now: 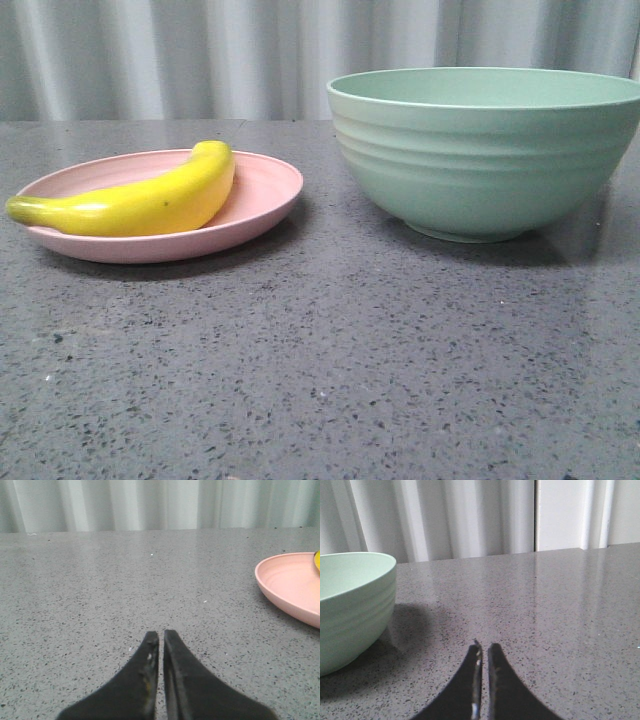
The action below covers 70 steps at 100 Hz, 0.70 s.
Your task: Transfer banana from pink plate to green bowl
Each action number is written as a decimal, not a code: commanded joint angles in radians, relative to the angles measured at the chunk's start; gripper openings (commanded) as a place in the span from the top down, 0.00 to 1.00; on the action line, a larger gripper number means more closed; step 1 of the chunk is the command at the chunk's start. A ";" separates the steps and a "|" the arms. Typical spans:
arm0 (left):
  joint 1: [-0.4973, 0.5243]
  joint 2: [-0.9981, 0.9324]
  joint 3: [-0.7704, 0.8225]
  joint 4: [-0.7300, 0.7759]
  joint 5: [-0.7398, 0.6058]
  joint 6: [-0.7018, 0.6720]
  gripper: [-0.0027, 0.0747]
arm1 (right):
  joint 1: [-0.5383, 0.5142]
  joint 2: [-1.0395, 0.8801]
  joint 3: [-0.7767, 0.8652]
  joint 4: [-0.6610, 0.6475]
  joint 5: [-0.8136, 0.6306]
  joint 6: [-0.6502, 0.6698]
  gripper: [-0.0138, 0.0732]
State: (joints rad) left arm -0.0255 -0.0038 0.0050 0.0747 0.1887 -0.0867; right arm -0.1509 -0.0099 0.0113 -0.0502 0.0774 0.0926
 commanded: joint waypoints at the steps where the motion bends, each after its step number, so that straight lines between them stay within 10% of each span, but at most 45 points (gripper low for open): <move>1: 0.001 -0.029 0.008 0.013 -0.086 0.000 0.99 | -0.006 -0.018 0.023 0.001 -0.086 -0.003 0.91; 70: 0.001 0.239 -0.253 -0.004 -0.150 0.000 0.99 | -0.002 0.267 -0.265 0.104 0.168 -0.003 0.91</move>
State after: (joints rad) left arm -0.0255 0.1605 -0.1722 0.0812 0.1240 -0.0867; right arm -0.1509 0.1563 -0.1672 0.0203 0.2688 0.0926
